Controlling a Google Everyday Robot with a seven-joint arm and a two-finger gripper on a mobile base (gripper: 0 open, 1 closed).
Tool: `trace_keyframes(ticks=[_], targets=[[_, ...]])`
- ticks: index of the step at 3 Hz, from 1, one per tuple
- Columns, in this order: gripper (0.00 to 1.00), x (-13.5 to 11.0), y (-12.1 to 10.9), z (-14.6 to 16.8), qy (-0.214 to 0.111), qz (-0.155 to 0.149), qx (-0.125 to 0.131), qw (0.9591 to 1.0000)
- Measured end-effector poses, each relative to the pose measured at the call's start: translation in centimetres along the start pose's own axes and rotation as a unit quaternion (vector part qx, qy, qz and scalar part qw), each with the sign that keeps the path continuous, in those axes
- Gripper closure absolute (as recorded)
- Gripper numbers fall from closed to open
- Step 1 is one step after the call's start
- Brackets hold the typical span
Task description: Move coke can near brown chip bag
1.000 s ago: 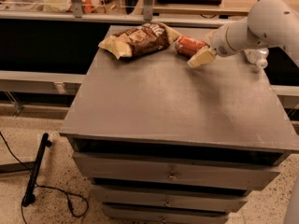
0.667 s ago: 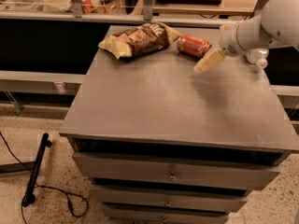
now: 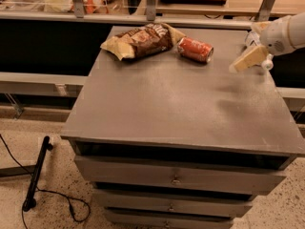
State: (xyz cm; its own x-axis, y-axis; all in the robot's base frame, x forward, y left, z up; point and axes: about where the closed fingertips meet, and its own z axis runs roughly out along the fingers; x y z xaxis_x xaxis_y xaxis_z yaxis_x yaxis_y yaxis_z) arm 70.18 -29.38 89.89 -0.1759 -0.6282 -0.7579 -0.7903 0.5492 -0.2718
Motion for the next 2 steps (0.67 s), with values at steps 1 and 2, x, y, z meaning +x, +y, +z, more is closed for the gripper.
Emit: trace_keyframes(ticks=[1,2], targets=[[0.0,0.5,-0.1,-4.6,-0.029,0.002,-0.031,0.9991],[0.0,-1.1,0.6,-6.5,-0.037,-0.016,-0.051,0.9979]])
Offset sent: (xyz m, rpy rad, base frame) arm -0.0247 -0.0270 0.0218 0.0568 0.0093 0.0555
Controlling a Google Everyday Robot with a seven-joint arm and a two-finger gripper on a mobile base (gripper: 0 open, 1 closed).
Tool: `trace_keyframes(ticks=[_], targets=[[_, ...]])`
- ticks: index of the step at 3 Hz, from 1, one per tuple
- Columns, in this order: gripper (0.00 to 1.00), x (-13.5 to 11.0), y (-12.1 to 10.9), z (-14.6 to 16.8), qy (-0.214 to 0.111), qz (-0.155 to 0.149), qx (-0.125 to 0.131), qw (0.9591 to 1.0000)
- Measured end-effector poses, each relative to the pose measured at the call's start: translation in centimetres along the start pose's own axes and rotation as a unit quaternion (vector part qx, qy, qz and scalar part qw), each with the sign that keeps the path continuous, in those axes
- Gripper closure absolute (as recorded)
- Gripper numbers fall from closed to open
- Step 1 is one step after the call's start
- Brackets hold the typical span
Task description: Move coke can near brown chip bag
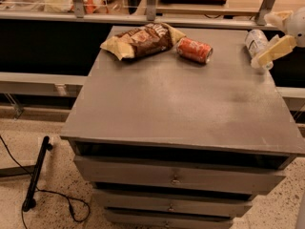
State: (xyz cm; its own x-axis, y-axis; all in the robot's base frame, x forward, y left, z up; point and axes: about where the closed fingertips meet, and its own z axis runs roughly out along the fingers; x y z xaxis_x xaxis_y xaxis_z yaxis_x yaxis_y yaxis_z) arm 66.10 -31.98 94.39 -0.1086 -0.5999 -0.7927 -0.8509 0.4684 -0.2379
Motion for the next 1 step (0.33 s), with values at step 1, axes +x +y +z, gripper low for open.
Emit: trace_keyframes(ticks=[1], targets=[[0.0,0.03,0.0,0.04,0.001,0.0,0.0,1.0]])
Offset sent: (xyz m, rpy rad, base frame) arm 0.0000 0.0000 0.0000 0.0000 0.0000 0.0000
